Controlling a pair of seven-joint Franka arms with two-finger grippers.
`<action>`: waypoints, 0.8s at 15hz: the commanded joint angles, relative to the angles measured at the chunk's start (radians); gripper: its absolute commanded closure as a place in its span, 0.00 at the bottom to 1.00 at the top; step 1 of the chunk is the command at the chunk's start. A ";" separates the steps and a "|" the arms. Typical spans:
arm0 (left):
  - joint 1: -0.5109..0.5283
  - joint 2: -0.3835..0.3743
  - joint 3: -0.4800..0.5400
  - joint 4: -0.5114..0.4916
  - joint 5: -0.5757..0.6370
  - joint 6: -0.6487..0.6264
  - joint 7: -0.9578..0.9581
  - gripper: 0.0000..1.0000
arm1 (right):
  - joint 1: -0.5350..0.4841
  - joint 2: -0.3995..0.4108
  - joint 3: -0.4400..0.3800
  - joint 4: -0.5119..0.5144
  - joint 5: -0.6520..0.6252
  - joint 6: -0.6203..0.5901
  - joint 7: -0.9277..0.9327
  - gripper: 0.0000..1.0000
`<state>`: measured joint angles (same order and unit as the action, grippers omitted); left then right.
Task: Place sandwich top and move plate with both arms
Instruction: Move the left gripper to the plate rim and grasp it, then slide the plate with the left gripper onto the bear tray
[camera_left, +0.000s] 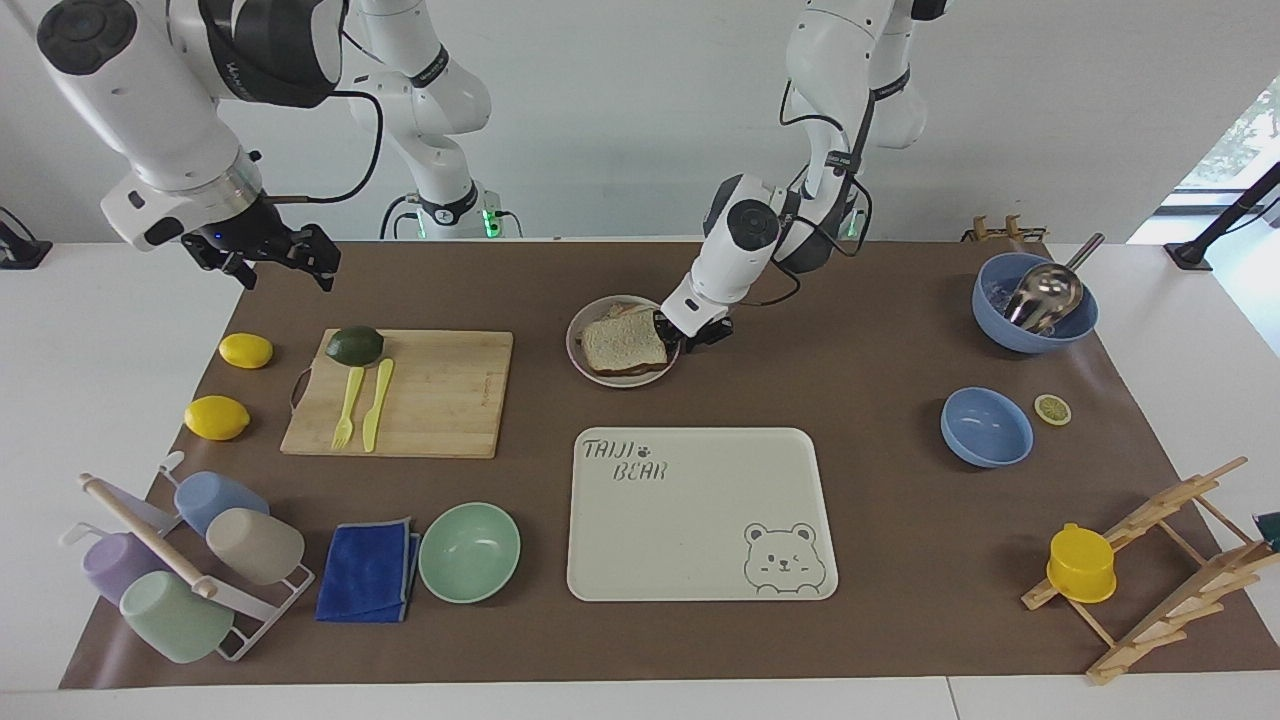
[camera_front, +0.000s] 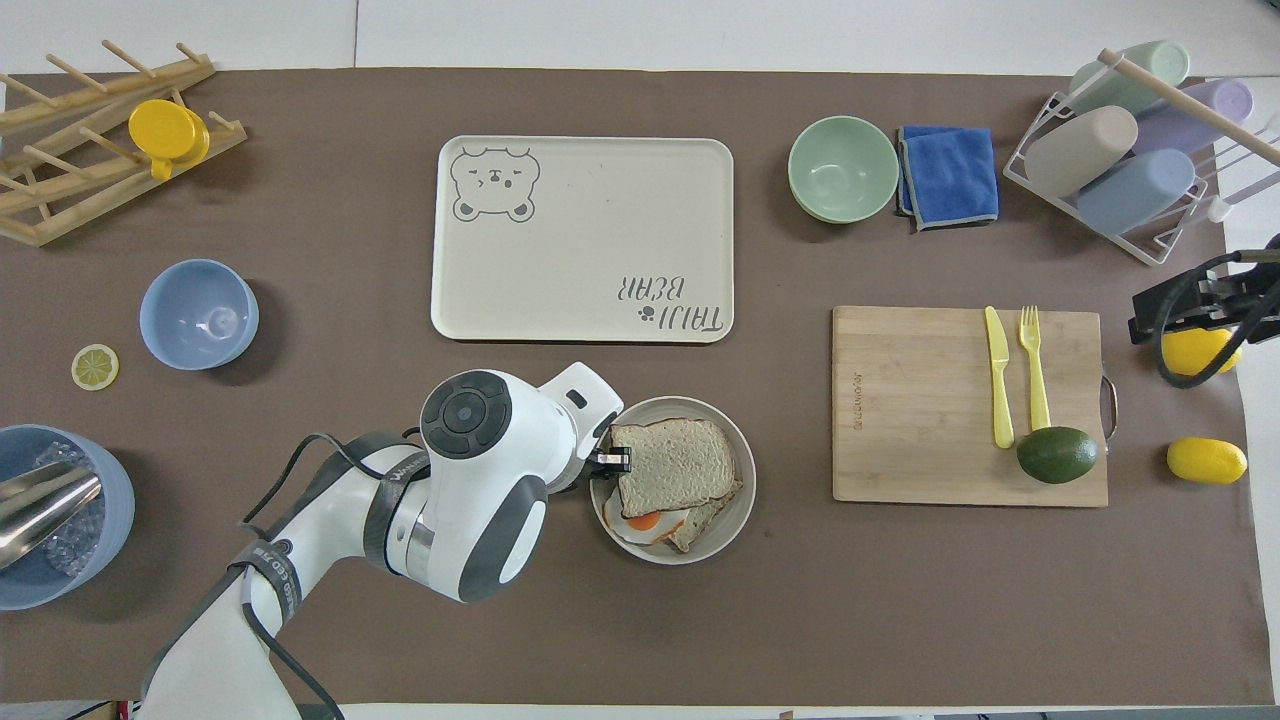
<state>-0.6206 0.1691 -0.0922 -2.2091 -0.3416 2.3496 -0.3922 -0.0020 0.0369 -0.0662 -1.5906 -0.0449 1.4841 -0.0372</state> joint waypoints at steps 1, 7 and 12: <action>-0.017 -0.008 0.012 -0.018 -0.017 0.024 0.001 0.87 | -0.006 0.000 0.002 0.011 0.007 -0.021 -0.023 0.00; -0.005 -0.010 0.012 -0.017 -0.019 0.011 0.010 1.00 | -0.007 0.000 0.002 0.011 0.008 -0.022 -0.023 0.00; 0.044 -0.025 0.012 0.000 -0.019 -0.024 0.062 1.00 | -0.006 0.000 0.000 0.011 0.008 -0.022 -0.023 0.00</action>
<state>-0.6112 0.1596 -0.0877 -2.2043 -0.3511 2.3487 -0.3793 -0.0020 0.0369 -0.0662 -1.5906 -0.0449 1.4835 -0.0372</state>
